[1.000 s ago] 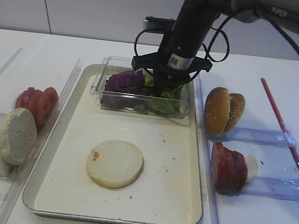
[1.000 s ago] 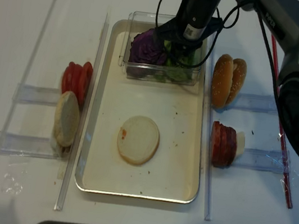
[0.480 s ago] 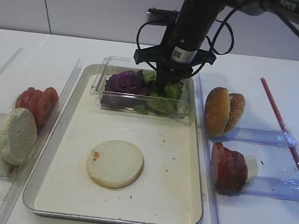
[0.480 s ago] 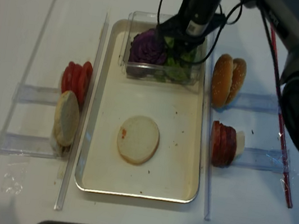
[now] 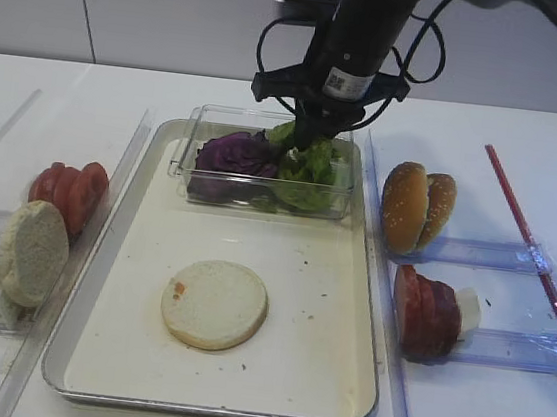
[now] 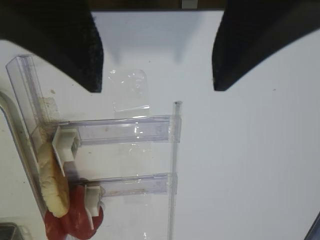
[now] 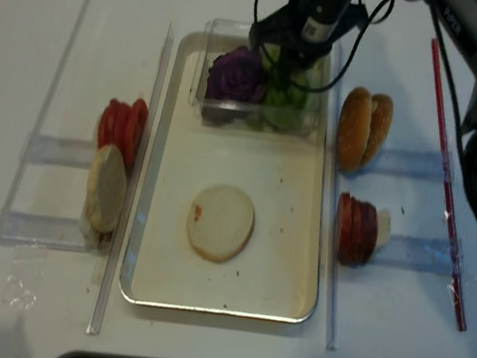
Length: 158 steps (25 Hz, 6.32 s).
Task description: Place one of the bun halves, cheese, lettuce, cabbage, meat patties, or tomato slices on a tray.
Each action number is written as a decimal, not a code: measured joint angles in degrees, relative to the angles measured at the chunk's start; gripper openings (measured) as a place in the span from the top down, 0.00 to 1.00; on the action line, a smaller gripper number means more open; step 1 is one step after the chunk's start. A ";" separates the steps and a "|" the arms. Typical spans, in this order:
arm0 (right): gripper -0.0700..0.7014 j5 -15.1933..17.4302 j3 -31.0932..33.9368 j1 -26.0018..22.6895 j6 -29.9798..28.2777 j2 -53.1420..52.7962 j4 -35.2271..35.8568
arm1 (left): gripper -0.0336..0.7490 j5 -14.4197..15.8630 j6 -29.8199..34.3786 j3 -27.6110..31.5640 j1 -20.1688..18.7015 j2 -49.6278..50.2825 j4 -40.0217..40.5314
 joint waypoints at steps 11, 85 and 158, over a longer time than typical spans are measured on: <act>0.67 0.33 0.00 0.00 0.00 -2.31 -0.48 | 0.36 0.00 0.00 0.00 0.00 0.00 0.00; 0.67 -9.05 28.89 11.85 -5.91 -15.71 6.04 | 0.36 0.00 0.00 0.00 0.00 0.00 0.00; 0.34 0.41 22.98 -16.56 -3.80 -31.17 1.41 | 0.36 0.00 0.00 0.00 0.00 0.00 0.00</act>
